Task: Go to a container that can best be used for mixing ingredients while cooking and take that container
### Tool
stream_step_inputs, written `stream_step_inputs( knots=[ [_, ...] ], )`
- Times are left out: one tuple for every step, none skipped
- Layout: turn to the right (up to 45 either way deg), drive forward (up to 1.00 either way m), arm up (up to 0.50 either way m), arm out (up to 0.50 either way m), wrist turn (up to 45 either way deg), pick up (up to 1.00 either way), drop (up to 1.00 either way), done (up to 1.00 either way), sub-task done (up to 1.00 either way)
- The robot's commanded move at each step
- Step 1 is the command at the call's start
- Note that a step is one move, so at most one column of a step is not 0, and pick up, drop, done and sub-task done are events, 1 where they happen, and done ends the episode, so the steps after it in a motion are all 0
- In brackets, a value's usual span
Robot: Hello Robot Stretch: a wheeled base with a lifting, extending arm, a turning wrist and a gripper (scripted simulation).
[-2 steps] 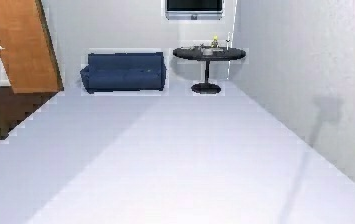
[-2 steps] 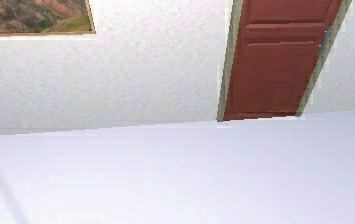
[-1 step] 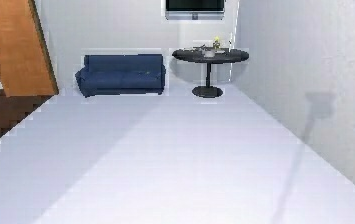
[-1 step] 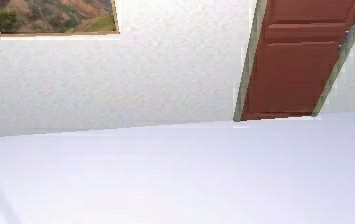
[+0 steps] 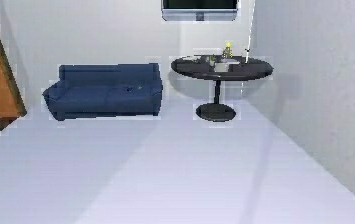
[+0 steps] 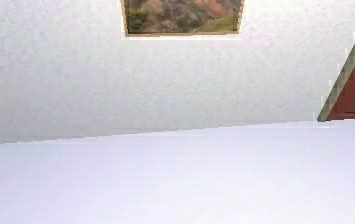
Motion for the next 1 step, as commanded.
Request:
stream_step_inputs(
  knots=[
    [0.0, 1.0, 0.0, 0.0, 0.0, 0.0, 0.0, 0.0, 0.0]
  ],
)
